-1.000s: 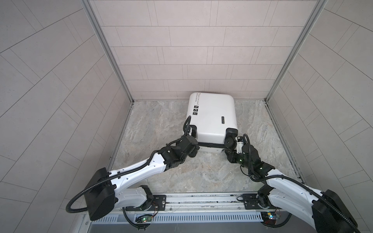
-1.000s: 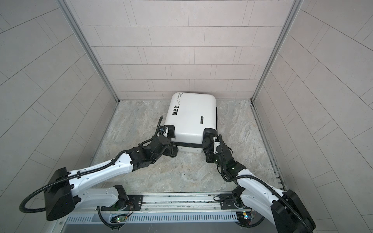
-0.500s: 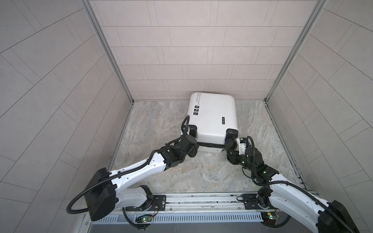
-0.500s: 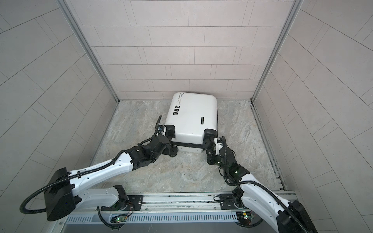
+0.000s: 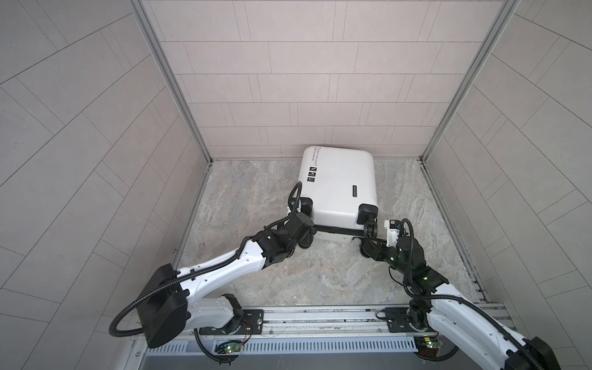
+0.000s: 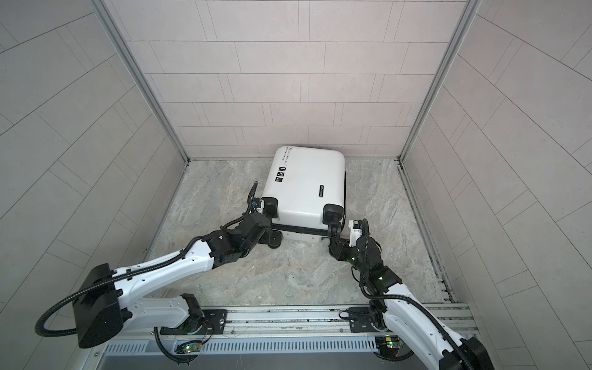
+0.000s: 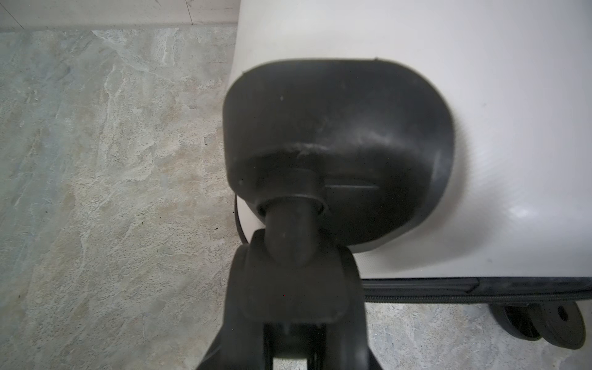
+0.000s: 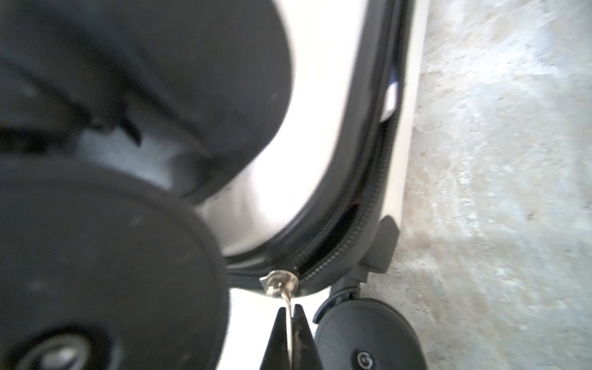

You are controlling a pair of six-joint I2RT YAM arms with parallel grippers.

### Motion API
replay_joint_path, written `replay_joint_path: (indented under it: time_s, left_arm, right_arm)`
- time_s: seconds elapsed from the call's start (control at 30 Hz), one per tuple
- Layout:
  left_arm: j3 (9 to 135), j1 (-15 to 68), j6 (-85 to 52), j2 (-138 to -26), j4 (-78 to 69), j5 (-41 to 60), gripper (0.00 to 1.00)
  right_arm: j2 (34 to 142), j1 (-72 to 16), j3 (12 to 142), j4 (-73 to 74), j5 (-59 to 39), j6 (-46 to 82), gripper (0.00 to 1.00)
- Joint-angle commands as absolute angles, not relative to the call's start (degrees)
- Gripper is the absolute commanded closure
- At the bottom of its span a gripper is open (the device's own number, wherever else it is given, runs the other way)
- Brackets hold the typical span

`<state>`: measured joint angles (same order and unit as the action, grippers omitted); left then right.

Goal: Pack the luggage

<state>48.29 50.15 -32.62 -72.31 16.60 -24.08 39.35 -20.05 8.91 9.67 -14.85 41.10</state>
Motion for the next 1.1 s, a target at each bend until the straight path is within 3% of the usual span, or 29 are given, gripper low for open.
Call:
replay_joint_path:
  time_s: [0.0,0.6,1.07]
  left_arm:
    - [46.6,47.14,-33.93,-74.06,21.88,-28.1,1.0]
    - [46.05,45.9,-33.75,-75.85,21.26,-27.94,1.0]
    - [45.27,44.87,-33.22,-76.25,21.09,-26.98,1.0]
  right_arm:
    - [38.88,-16.55,8.5,8.17,-11.63,42.48,1.0]
    - [52.45,-8.4,15.4,7.91,-22.25,36.66,1.0]
    - [56.78,-4.22,22.51,-0.27,-21.51,31.87,1.0]
